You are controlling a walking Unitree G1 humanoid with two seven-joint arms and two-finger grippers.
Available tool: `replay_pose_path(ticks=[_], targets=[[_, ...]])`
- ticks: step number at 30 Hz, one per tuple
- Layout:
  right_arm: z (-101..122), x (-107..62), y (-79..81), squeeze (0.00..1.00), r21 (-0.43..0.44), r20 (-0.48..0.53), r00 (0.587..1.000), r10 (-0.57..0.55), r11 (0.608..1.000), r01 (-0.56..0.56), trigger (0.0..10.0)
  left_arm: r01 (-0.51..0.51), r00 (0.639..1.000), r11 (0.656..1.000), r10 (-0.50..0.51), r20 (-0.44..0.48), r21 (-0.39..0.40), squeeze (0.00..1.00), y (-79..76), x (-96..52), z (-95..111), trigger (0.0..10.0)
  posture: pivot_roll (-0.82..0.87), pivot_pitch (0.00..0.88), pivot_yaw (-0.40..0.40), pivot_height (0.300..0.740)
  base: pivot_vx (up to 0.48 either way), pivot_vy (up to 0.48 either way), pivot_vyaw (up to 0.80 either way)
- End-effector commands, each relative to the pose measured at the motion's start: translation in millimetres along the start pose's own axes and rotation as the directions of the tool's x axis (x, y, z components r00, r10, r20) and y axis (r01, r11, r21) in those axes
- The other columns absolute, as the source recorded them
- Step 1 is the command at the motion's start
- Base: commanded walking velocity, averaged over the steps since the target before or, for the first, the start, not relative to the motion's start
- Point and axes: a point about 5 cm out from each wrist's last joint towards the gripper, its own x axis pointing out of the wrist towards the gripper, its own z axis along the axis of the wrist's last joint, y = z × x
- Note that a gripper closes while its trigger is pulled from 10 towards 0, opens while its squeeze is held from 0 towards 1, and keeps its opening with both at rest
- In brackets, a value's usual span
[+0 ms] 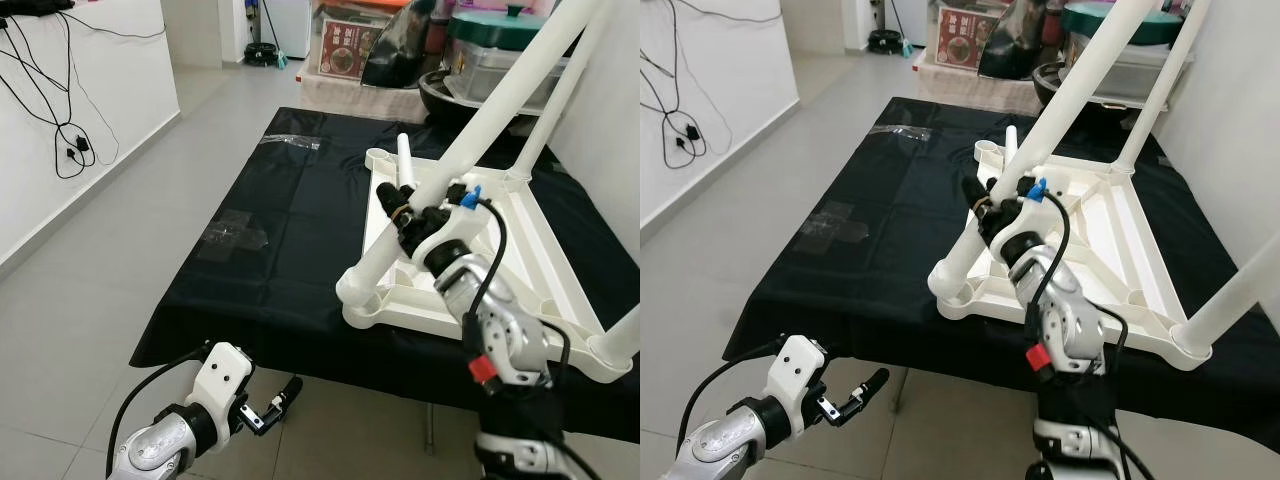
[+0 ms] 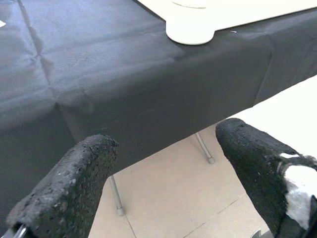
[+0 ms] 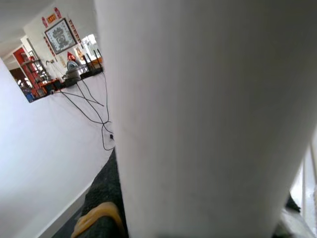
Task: Building children table
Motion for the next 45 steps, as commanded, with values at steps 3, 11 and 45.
replay_pose_path(ticks=[3, 11, 45], targets=[[-5.4, -2.4, -1.3, 0.00, -0.024, -0.007, 1.000, 0.007, 1.000, -0.007, 0.0, 0.006, 1.000, 1.000, -0.006, -0.020, 0.012, 0.00, 0.7, -0.1, -3.6, 10.0, 0.06, 0.000, -0.098, 0.740, 0.000, 0.000, 0.00], [-11.5, -2.6, -13.7, 0.00, -0.043, -0.030, 0.999, -0.043, 0.998, 0.042, 0.0, 0.004, 1.000, 1.000, -0.004, -0.020, 0.015, 0.00, 1.3, -0.5, -3.3, 10.0, 0.06, 0.000, -0.100, 0.740, 0.000, 0.000, 0.00], [-22.4, -3.5, -0.3, 0.00, -0.350, -0.063, 0.995, 0.076, 0.932, -0.094, 0.0, 0.005, 1.000, 1.000, -0.004, -0.015, 0.019, 0.00, -0.4, 2.5, -3.3, 10.0, 0.05, 0.000, -0.103, 0.740, 0.000, 0.000, 0.00]])
